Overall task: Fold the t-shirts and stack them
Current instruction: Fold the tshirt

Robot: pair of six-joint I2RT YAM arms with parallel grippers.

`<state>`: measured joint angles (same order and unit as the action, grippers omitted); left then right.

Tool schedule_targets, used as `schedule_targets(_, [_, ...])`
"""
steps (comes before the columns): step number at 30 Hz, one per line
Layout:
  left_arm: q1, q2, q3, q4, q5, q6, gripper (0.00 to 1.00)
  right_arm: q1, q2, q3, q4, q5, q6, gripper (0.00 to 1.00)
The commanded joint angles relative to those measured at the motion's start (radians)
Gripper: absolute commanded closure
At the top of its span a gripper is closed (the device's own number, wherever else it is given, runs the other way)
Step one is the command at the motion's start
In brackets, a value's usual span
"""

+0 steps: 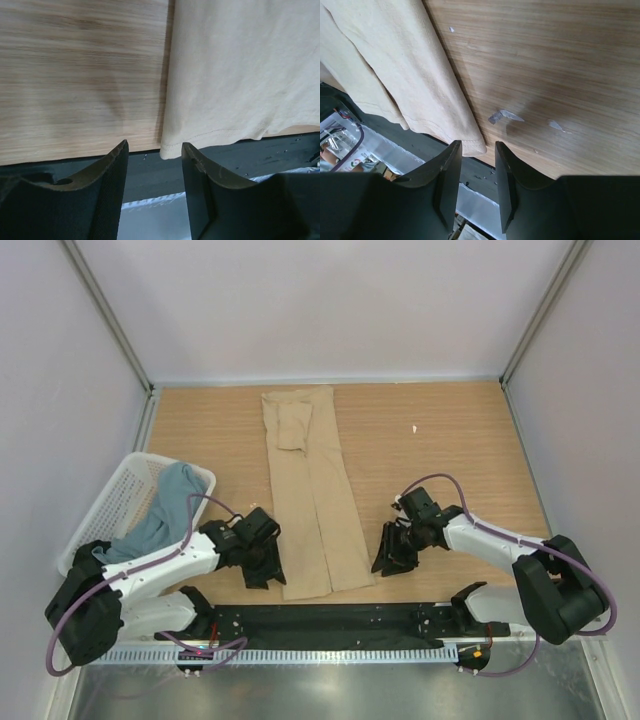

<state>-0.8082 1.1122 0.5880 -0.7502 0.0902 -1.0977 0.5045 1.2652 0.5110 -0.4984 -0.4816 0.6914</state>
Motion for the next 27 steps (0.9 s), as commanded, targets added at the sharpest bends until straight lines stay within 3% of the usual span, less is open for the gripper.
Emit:
schedule_targets(1, [-0.014, -0.009, -0.063, 0.173, 0.054, -0.141, 0.52, 0.008, -0.004, -0.015, 0.066, -0.026, 0.004, 0.61])
schedule_targets(9, [-0.054, 0.038, -0.151, 0.267, 0.065, -0.238, 0.51, 0.016, 0.005, -0.066, 0.109, -0.048, -0.010, 0.57])
schedule_targets(18, [-0.075, 0.012, -0.186, 0.244, 0.019, -0.297, 0.52, 0.019, 0.011, -0.066, 0.119, 0.012, -0.038, 0.57])
schedule_targets(27, [-0.074, -0.005, -0.221, 0.227, -0.003, -0.324, 0.54, 0.020, 0.091, -0.083, 0.187, -0.028, -0.041, 0.57])
